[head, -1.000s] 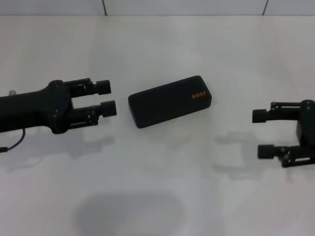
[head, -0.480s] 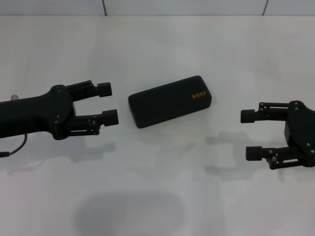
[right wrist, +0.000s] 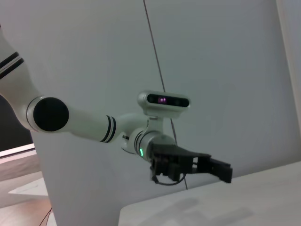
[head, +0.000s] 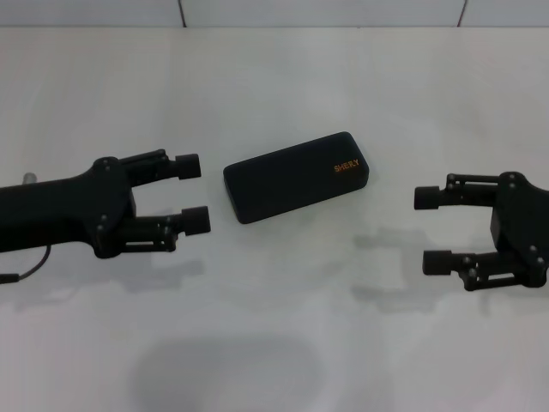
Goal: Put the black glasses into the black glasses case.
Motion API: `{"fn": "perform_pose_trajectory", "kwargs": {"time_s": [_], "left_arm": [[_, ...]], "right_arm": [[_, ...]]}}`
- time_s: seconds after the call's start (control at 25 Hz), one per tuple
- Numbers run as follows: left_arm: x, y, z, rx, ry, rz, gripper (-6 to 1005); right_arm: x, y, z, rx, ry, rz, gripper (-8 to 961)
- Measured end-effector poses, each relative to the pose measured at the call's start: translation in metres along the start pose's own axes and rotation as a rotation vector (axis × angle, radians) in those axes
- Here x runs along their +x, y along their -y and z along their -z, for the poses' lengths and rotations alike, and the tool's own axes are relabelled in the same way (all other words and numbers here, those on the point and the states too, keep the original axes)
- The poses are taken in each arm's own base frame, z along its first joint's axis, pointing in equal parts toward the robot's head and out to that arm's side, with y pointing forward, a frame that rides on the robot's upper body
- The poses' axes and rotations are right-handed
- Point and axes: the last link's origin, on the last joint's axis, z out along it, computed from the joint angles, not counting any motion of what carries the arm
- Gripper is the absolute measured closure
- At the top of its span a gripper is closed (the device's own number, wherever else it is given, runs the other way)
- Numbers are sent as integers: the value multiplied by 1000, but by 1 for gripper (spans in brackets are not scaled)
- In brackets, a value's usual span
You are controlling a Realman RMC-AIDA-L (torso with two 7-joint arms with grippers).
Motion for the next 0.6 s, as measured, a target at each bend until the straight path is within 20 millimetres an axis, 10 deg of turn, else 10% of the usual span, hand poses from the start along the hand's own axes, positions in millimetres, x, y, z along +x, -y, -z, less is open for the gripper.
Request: {"fn": "perform_pose_trajectory", "kwargs": {"time_s": [0.6], "left_arm": [[-20, -15, -14, -110, 91, -11, 131]], "right_arm": [[-1, 0, -1, 20, 41, 4, 169]]}}
